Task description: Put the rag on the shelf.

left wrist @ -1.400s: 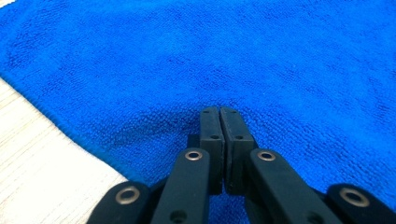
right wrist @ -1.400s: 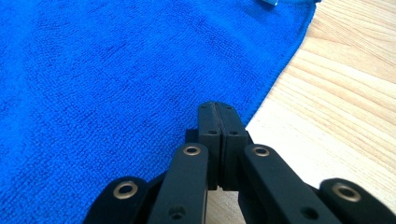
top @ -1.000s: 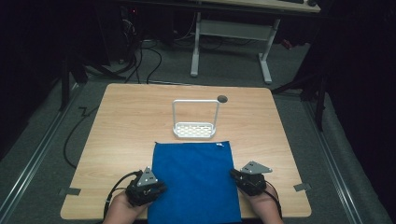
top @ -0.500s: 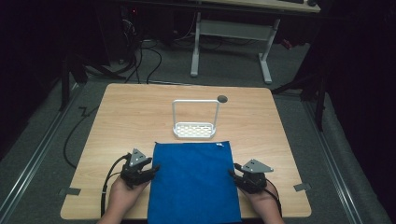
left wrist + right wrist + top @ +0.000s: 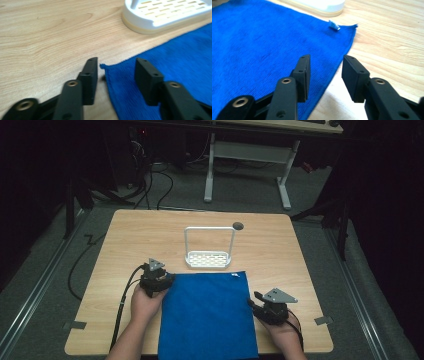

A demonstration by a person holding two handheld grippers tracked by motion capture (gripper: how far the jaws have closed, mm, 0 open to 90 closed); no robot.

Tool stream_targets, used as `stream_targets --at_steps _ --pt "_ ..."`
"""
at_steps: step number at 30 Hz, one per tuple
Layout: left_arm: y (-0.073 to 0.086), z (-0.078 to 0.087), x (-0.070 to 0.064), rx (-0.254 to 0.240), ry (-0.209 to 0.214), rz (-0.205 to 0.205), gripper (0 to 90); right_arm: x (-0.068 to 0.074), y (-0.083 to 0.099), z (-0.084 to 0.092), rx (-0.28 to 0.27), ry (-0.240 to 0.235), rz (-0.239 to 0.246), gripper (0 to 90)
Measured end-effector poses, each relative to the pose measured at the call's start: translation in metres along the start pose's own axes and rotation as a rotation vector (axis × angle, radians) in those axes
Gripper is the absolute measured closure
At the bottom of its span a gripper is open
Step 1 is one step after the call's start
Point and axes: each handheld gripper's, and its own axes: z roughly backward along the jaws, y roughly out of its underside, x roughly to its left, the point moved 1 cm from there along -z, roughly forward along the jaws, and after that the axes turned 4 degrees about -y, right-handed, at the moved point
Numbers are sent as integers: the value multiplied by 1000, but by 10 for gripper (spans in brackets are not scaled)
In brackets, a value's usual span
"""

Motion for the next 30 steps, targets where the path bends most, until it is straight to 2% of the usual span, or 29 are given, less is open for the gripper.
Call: stream_targets --at_steps 4,9,11,13,15,16,17,19,21,23,27,30 --pt "-5 -2 2 27 -7 -21 635 -7 -8 -2 -20 25 -23 556" --pt "-5 -2 3 25 -6 -28 664 -16 -20 -11 -19 58 -26 570" --pt "-4 -2 0 21 -8 -53 694 -24 -26 -20 2 77 -29 584" --pt "-4 -2 -1 19 -2 -66 745 -33 -36 -36 33 98 -46 616" --pt "-3 -2 -2 17 5 -77 773 -36 -39 -42 44 102 -55 619" --pt "-3 -2 -1 17 17 -80 790 -42 -44 -53 60 96 -77 619" --pt "-3 -2 -1 17 17 -80 805 -42 -44 -53 60 96 -77 619" --pt "-2 -2 -2 11 21 -84 835 -48 -51 -68 72 95 -102 616" --pt "-1 -1 -2 10 23 -87 852 -50 -53 -72 76 91 -115 616" --pt "-1 -1 -1 11 31 -86 870 -51 -55 -84 94 74 -127 625" --pt "0 -1 0 9 40 -78 879 -46 -53 -91 119 78 -108 679" --pt "0 -1 0 10 44 -75 881 -44 -50 -93 142 76 -112 699"
